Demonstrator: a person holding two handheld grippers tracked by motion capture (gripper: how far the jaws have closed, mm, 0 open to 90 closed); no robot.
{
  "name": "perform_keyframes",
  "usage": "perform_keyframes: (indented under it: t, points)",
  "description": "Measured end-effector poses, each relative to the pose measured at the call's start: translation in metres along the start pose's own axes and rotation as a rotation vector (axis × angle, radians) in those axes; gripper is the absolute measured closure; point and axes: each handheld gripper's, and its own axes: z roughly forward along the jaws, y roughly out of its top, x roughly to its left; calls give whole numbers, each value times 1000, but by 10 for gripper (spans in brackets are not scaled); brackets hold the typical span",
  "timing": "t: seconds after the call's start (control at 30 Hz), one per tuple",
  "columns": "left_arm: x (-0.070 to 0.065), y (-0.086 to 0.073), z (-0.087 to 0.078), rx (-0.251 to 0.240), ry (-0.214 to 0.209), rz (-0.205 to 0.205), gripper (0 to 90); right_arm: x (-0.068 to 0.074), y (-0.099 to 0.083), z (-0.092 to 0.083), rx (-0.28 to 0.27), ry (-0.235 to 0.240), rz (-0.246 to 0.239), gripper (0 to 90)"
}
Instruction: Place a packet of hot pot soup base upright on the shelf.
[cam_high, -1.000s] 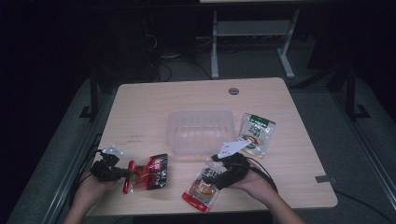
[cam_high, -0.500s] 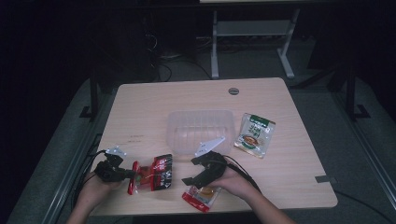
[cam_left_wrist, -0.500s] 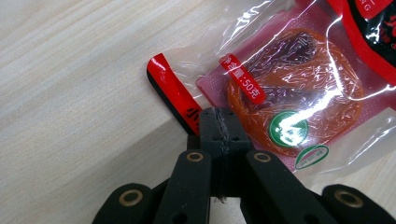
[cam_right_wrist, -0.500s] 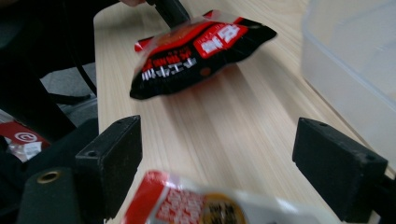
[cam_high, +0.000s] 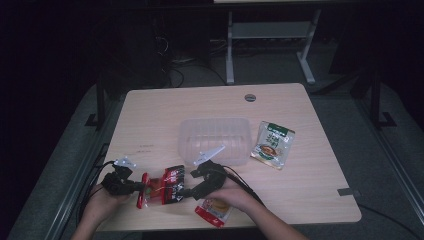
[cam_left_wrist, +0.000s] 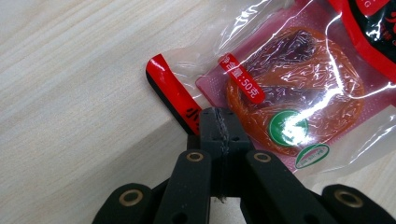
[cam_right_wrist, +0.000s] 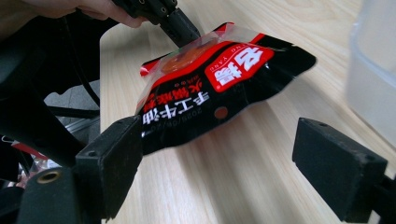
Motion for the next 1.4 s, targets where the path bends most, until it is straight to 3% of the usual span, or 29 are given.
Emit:
perform_keyframes:
  t: [0.17,0.4,0.7,0.93,1.1,1.3,1.4]
  points:
    - [0,0,0,-4,-6,-10,900,-1,3,10,5,10,3,157]
    - [0,0,0,-5,-7,-12,900,2,10,25,11,33,7,237]
    - [2,-1,0,-6,-17,-19,900,4,16,30,-8,66,-32,493]
    - [3,-2,0,-13,-23,-20,900,1,18,30,-10,84,-2,713]
    - [3,-1,-1,-4,-23,-13,900,2,18,32,-13,100,-26,867]
    - [0,0,0,3,-20,27,900,3,19,31,-34,132,-42,900]
    - [-2,2,0,-12,-32,28,900,4,20,27,-41,151,-51,900]
